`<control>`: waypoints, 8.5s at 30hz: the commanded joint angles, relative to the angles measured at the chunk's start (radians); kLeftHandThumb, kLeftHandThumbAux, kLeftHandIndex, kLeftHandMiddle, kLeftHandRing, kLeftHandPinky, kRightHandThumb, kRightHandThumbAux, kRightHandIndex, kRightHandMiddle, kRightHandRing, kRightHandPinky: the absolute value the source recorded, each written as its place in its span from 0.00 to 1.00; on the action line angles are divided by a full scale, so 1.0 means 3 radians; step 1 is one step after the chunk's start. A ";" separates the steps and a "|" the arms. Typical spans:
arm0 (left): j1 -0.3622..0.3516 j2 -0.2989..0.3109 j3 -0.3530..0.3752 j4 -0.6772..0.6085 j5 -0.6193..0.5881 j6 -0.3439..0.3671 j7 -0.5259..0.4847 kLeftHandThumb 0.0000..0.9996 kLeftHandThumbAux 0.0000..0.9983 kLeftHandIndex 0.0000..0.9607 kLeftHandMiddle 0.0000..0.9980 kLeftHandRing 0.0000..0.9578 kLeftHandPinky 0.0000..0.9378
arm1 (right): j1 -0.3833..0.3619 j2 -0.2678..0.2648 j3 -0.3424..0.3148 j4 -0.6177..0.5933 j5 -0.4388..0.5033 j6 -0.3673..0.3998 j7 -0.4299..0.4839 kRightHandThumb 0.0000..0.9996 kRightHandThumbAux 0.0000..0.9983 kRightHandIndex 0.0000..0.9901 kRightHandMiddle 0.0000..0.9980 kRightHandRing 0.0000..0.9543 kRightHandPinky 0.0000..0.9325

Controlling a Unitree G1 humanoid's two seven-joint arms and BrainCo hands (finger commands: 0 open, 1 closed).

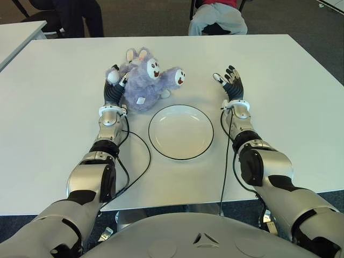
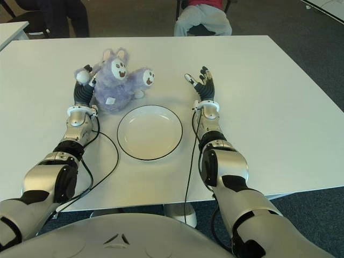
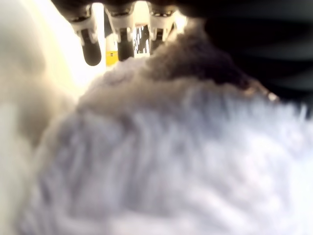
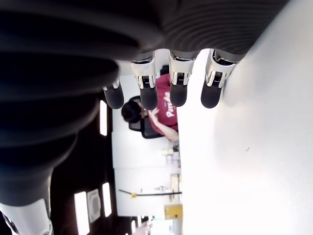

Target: Put the doll into the plate.

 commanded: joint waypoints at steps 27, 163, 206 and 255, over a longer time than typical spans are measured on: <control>0.0379 -0.0081 -0.0019 0.0197 0.0034 -0.0059 0.0026 0.00 0.48 0.00 0.07 0.09 0.09 | 0.0337 0.0056 0.0006 0.0175 0.0003 0.0119 0.0048 0.05 0.68 0.00 0.02 0.01 0.01; 0.0365 -0.0075 -0.0013 0.0235 0.0022 -0.0046 0.0016 0.00 0.47 0.00 0.08 0.10 0.12 | 0.0307 0.0073 0.0024 0.0186 -0.0007 0.0143 0.0046 0.06 0.68 0.01 0.02 0.01 0.01; 0.0351 -0.0072 0.0003 0.0252 0.0009 -0.0049 0.0007 0.00 0.47 0.00 0.08 0.10 0.13 | 0.0302 0.0074 0.0028 0.0188 -0.0012 0.0142 0.0041 0.06 0.67 0.01 0.02 0.01 0.01; 0.0378 -0.0080 -0.0002 0.0248 0.0014 -0.0085 -0.0003 0.00 0.48 0.00 0.08 0.10 0.11 | 0.0317 0.0075 0.0017 0.0186 -0.0002 0.0131 0.0044 0.06 0.67 0.01 0.02 0.01 0.01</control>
